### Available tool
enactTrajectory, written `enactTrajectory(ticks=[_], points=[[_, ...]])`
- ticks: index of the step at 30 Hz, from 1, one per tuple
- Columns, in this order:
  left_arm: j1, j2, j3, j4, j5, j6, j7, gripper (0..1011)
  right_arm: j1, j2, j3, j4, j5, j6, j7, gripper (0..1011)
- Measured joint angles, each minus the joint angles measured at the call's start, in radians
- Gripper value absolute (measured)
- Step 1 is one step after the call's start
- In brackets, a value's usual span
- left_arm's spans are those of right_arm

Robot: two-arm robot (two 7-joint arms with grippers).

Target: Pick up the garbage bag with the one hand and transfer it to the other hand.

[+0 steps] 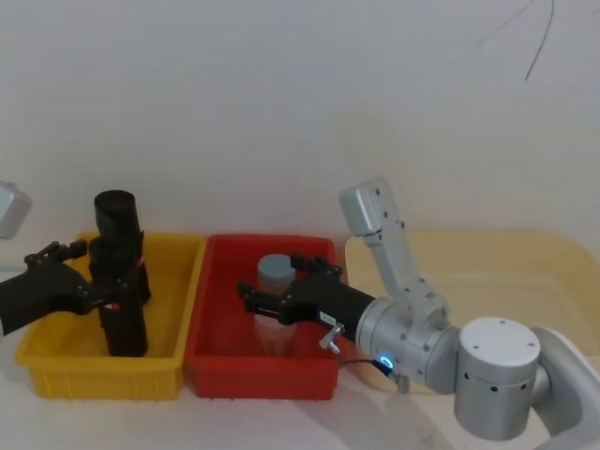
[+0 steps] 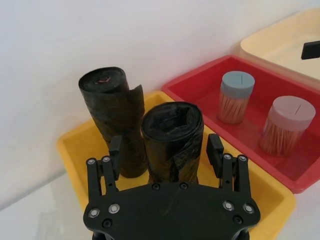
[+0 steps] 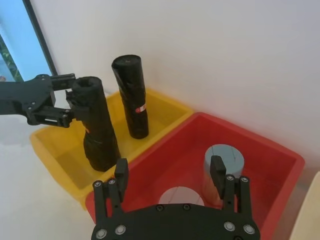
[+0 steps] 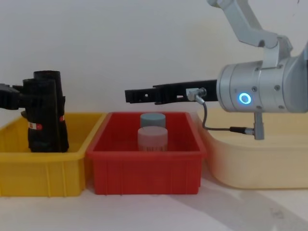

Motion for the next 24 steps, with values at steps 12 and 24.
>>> enactTrajectory(ticks=[12,24], points=[[-0.040,-0.014,0.048,0.047,0.006,0.003,-0.036,1002,-0.009,0.021,0.000,-0.005,0.016,0.014,-0.001,1004],[-0.056,-0.019,0.067,0.066,0.008,0.004,-0.052,1001,0.015,0.033,-0.028,0.023,0.019,0.027,0.024,1004]])
